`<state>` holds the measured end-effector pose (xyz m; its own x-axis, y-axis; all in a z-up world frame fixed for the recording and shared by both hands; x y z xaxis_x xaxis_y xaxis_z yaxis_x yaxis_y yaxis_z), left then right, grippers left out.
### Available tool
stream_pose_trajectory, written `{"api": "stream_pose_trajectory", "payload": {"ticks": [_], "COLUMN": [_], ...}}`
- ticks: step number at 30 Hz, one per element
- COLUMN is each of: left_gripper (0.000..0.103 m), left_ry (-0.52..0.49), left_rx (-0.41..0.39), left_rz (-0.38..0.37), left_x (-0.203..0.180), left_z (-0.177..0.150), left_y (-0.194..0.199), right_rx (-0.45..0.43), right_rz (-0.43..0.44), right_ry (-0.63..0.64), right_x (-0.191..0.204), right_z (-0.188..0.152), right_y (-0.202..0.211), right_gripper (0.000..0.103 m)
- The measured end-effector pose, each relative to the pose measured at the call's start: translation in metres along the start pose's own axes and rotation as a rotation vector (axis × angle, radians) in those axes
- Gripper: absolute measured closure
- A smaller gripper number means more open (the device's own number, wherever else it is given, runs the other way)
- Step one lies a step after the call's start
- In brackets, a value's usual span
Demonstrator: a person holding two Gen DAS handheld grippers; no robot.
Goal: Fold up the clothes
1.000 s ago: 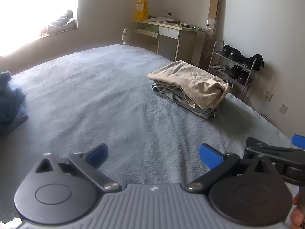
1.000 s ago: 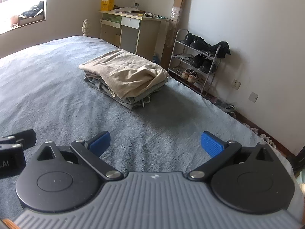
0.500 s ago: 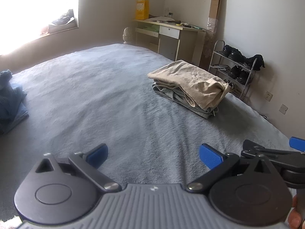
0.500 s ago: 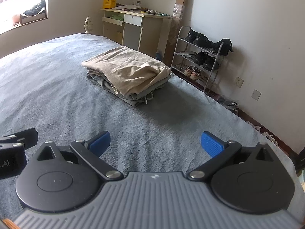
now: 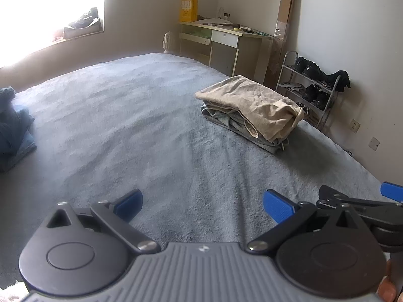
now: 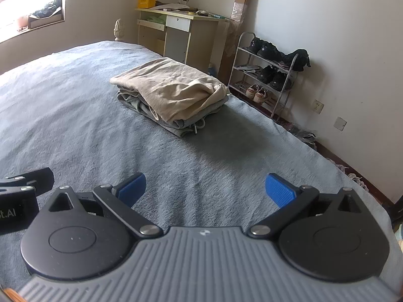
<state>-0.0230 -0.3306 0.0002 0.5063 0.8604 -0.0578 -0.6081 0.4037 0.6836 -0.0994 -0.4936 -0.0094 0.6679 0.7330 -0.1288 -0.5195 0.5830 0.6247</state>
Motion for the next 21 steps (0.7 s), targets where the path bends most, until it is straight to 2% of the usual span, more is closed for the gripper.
{"api": "stream_pose_trajectory", "payload": {"ticks": [21], "left_gripper": [0.0], "left_ry": [-0.001], "left_rx": [0.014], "left_rz": [-0.005], "left_x": [-0.0016], "left_z": [-0.0016], "left_y": [-0.0029], "right_rx": [0.002], "right_rz": [0.0], "right_ry": [-0.001], "right_x": [-0.0011], "right_z": [-0.0001], "right_y": [-0.0022], "right_gripper": [0.001]}}
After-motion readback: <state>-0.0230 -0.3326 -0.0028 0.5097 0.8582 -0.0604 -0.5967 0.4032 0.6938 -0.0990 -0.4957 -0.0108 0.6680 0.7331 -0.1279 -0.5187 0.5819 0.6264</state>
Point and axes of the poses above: each gripper's, at about its wrist camera, not at the fingertips, and y roughly against the way its jaws point, x to its left, z to its top, the point moved 5 cm from there along -y, roughly the way its jaws point, and after that the axes turned 2 degrees about -y, right-handed, at the moved point
